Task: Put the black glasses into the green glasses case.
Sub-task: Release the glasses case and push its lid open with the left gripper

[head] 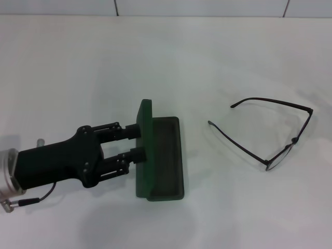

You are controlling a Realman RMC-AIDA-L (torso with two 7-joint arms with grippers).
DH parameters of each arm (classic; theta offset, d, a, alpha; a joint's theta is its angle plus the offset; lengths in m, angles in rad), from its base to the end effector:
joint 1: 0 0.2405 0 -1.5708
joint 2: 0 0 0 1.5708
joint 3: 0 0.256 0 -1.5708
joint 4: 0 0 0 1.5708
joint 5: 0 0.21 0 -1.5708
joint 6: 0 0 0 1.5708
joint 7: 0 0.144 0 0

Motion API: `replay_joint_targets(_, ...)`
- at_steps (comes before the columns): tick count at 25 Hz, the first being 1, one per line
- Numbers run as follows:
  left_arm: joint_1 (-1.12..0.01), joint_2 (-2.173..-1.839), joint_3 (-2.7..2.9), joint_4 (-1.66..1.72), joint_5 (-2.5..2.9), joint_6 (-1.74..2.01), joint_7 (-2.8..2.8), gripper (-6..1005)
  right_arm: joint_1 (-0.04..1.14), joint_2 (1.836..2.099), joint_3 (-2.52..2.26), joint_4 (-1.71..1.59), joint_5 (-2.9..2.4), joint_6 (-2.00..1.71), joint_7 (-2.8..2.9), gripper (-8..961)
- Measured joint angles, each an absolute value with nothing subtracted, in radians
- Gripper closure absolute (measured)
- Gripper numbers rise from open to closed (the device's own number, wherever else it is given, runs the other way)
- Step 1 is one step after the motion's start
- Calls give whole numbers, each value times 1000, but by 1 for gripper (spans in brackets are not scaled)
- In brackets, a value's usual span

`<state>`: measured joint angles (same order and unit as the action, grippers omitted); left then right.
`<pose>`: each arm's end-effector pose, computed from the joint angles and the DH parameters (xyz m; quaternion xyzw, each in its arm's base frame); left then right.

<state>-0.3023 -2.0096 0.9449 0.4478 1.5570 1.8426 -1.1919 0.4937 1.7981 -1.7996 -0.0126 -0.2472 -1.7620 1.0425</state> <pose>-0.2839 0.2381 0.0050 -0.8841 -0.2160 -0.4098 0.0609 0.3013 0.3074 0.0784 -0.8018 0.2308 0.4923 0.2481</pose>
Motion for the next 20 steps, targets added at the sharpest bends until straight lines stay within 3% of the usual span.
replay_joint_targets(20, -243, -2012, 845, 449, 1534, 1828, -1055, 437, 482, 1892, -1734, -58, -237, -1550, 960, 102)
